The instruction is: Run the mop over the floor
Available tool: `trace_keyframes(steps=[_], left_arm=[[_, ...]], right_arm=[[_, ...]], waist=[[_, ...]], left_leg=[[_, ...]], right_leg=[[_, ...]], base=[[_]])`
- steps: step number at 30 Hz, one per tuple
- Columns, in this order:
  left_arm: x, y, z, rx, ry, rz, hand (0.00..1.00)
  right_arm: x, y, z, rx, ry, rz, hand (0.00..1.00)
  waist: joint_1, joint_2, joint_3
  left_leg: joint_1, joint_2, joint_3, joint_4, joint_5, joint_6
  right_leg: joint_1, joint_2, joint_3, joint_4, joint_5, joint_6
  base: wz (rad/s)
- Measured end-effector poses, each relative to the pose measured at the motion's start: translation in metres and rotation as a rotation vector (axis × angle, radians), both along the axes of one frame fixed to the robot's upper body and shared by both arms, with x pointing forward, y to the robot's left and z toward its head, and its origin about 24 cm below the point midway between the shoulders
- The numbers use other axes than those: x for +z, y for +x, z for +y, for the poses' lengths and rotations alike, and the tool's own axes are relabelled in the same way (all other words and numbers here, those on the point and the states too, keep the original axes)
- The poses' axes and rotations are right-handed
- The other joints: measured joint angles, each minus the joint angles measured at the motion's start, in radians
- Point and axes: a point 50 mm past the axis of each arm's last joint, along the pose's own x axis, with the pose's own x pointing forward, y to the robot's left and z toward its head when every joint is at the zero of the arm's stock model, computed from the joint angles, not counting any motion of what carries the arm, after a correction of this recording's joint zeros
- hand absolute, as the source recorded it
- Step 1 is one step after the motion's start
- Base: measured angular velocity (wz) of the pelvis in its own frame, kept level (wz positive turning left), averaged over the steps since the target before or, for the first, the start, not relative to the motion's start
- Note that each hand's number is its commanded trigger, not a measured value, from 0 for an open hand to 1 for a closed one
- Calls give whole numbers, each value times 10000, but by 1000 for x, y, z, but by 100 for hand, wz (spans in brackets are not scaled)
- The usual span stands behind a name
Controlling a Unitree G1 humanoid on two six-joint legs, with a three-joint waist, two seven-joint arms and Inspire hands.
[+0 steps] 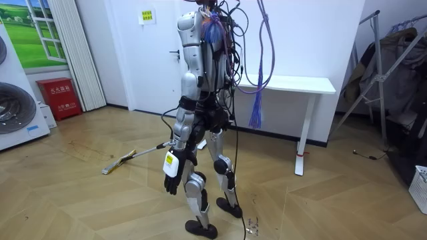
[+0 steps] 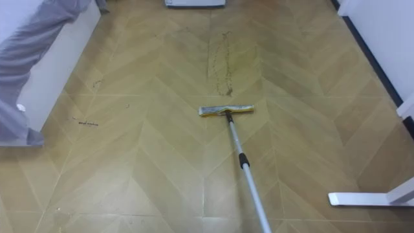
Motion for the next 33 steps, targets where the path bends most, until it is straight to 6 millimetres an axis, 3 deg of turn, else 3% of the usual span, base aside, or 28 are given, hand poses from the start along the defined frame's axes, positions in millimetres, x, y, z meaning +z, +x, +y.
trace_keyframes(steps=[19, 33], left_arm=[[0, 0, 1, -13, 22, -14, 0], [0, 13, 1, -299, 77, -201, 0]], right_arm=[[0, 0, 0, 11, -4, -27, 100], [1, 13, 0, -367, -30, -512, 100]], waist=[[-1, -1, 1], [-98, 103, -11]], left_leg=[[-32, 5, 18, -1, -14, 0], [-1133, 38, -125, 222, -12, 3]], right_leg=[[-27, -1, 14, 14, 0, 1], [-1021, 28, -208, 253, 13, -14]], base=[[0], [5]])
